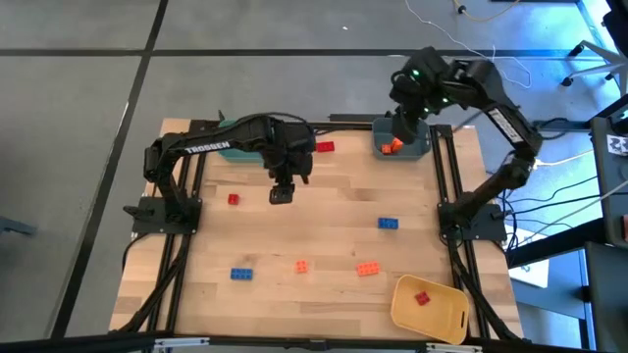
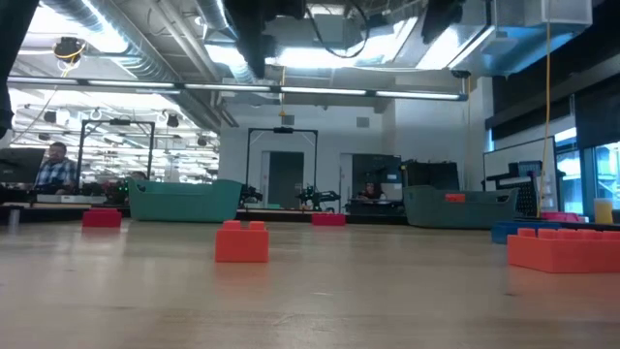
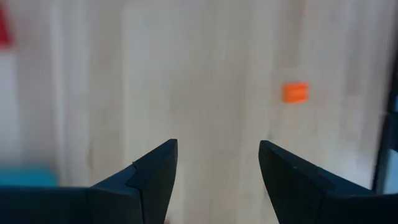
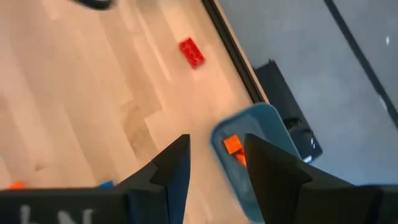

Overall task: Sort & place blocks by color
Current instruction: Put the red game piece into the yellow bin

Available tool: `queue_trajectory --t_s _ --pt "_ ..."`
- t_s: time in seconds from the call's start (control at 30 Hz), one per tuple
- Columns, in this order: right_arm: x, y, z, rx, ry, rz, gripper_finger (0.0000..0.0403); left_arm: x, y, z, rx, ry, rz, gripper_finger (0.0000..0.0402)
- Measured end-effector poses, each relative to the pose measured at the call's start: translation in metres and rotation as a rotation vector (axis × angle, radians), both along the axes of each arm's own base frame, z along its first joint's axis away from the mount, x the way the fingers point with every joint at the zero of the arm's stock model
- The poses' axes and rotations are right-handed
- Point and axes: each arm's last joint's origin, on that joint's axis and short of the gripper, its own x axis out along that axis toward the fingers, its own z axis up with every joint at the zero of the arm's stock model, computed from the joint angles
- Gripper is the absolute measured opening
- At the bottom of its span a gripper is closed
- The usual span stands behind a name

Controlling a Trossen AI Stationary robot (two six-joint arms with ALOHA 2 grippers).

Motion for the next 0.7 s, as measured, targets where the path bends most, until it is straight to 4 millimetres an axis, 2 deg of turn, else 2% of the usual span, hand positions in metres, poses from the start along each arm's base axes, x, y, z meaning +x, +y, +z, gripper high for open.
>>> queue_trajectory --t_s 0.3,0.47,0.57,0.7 --pt "-0.023 0.038 0.022 -0.050 -0.089 0.094 0.0152 -0.016 -0.011 -0.004 0.131 0.229 0.295 0.0218" --pt "-0.031 0.050 0.028 -0.064 -0.120 0.131 0.0152 -0.021 -0.009 -0.003 0.190 0.252 0.406 0.0218" --pt "-0.033 0.054 0.029 -0.066 -0.128 0.147 0.0152 -0.033 -0.009 0.004 0.186 0.231 0.439 0.0218" --pt "-0.033 0.058 0.030 -0.066 -0.131 0.163 0.0152 -0.060 -0.012 0.004 0.182 0.221 0.533 0.0218"
